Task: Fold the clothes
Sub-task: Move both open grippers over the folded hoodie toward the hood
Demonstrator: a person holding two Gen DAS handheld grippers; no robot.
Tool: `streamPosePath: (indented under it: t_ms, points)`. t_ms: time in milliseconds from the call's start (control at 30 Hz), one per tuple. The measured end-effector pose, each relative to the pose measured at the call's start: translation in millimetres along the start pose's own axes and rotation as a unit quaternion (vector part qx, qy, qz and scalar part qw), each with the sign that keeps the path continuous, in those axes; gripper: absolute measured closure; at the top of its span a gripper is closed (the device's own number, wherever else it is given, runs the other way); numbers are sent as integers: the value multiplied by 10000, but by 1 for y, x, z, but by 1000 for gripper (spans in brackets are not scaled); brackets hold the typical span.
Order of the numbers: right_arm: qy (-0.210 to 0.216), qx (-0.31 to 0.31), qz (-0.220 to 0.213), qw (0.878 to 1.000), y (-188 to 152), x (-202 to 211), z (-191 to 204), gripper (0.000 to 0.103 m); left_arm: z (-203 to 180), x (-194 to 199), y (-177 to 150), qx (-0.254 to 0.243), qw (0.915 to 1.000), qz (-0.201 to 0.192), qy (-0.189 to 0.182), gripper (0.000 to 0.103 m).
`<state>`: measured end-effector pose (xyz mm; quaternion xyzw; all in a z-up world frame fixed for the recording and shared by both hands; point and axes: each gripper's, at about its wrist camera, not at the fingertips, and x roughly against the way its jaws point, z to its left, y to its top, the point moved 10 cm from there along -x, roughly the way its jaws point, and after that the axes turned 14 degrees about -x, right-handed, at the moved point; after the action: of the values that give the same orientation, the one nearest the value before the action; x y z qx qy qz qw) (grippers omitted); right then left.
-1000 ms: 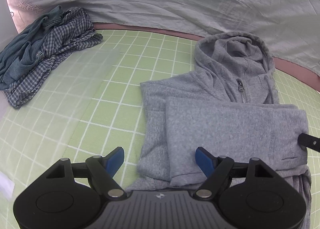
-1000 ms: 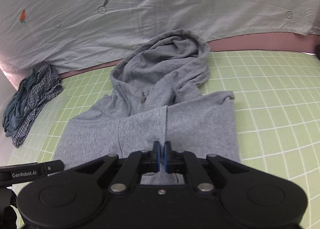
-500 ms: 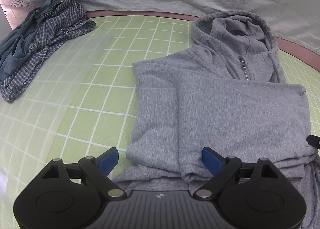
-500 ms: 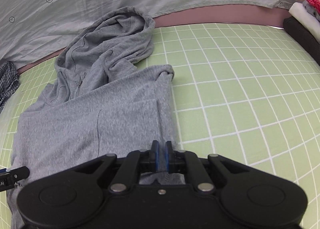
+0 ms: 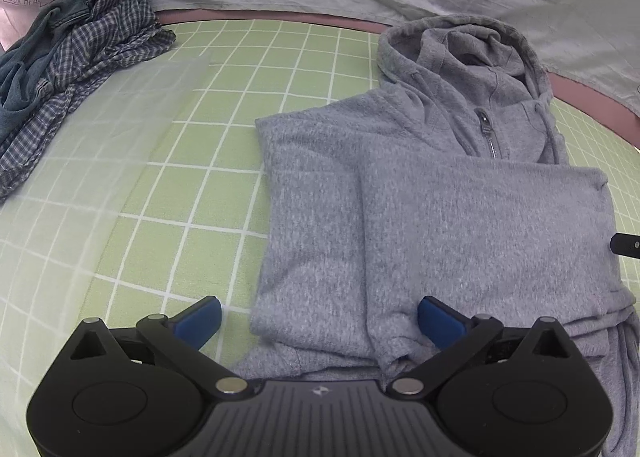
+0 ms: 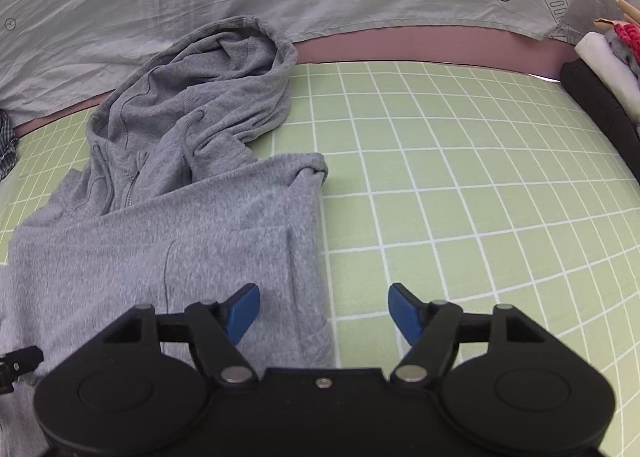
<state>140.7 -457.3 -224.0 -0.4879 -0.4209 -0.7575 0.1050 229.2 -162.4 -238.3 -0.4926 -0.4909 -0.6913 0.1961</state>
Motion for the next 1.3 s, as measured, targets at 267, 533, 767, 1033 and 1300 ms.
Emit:
streamPosePath:
  t_ms: [267, 533, 767, 1033, 1300]
  points:
    - [68, -178, -478, 9987, 49, -5, 1, 21, 23, 3, 67, 85, 9981, -542, 278, 0]
    - [115, -86, -734, 9972, 111, -47, 22, 20, 27, -40, 175, -324, 9940, -949, 441, 0]
    - [288, -147, -767, 9965, 143, -87, 47, 20, 15, -81, 225, -478, 9935, -998, 253, 0]
    - [256, 26, -386, 9989, 146, -123, 67, 19, 8, -124, 232, -671, 9940, -509, 698, 0]
    - [-587, 32, -448, 9973, 145, -108, 25, 20, 38, -96, 223, -878, 9796, -620, 1695, 0]
